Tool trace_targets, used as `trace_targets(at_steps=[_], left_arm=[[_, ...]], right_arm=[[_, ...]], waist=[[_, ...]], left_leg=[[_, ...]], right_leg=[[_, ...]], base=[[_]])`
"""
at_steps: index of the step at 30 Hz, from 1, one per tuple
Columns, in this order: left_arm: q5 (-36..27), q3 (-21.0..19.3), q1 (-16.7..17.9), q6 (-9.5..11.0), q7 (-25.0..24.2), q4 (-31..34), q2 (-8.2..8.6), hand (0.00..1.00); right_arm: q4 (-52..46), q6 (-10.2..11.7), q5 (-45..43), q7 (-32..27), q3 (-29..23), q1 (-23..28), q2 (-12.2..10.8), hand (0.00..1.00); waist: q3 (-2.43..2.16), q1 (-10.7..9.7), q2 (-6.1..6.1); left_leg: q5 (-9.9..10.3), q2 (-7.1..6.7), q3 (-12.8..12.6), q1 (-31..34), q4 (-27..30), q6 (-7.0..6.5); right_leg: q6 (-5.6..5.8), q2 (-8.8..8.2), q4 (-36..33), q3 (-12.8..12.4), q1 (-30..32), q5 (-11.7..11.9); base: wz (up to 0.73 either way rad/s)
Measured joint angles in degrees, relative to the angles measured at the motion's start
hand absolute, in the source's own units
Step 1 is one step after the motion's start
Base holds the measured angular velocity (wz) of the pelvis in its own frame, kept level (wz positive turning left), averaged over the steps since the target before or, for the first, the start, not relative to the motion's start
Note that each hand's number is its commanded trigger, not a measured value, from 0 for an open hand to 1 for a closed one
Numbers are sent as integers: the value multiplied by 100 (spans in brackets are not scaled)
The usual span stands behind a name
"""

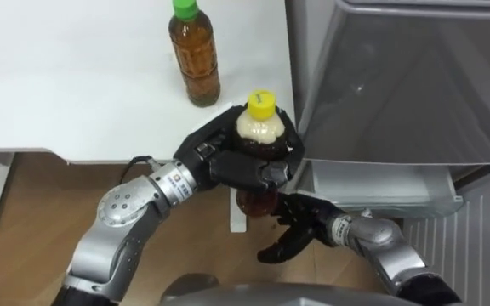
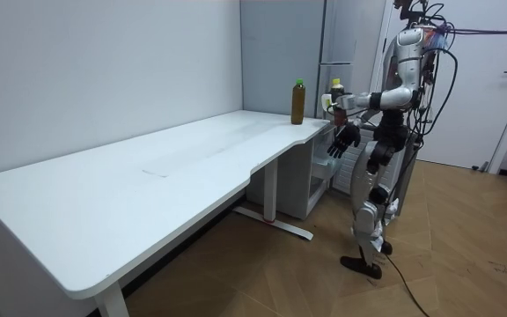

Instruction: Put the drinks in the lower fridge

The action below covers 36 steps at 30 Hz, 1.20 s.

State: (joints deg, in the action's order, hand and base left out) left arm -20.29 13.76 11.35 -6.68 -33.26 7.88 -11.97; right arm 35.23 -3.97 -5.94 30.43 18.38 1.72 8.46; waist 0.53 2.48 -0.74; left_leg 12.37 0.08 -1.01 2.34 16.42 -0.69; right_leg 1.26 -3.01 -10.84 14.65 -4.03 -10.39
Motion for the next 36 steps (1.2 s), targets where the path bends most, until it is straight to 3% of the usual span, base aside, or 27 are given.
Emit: trace_targets(at_steps=[4,8,26,36], left_arm=[[97,4,56,1,9,-35,-30,100],[462,-8,67,1,12,-49,-35,100],[762,100,77,32,180,-118,-13,100],[878,268,74,76,282,-118,-13,100]], right_arm=[[-106,1,127,192,14,0,-5,0],[-484,18,314,353,32,0,-3,0],[-1319,24,1066,1040,217,113,3,0],[-1341,18,1790,1025,254,113,32,0]], waist=[[6,7,-6],[53,-13,-117],[31,-48,-88],[28,-52,-101]], left_leg=[[-1,5,47,1,23,1],[0,-26,123,19,49,3],[1,-47,129,-3,95,-3],[0,-47,118,-5,73,-4]], right_leg=[[4,-6,-84,39,6,-11],[-11,-40,-194,49,12,-105],[-15,-62,-199,106,11,-108],[-15,-57,-216,38,13,-108]], base=[[5],[9],[0],[0]])
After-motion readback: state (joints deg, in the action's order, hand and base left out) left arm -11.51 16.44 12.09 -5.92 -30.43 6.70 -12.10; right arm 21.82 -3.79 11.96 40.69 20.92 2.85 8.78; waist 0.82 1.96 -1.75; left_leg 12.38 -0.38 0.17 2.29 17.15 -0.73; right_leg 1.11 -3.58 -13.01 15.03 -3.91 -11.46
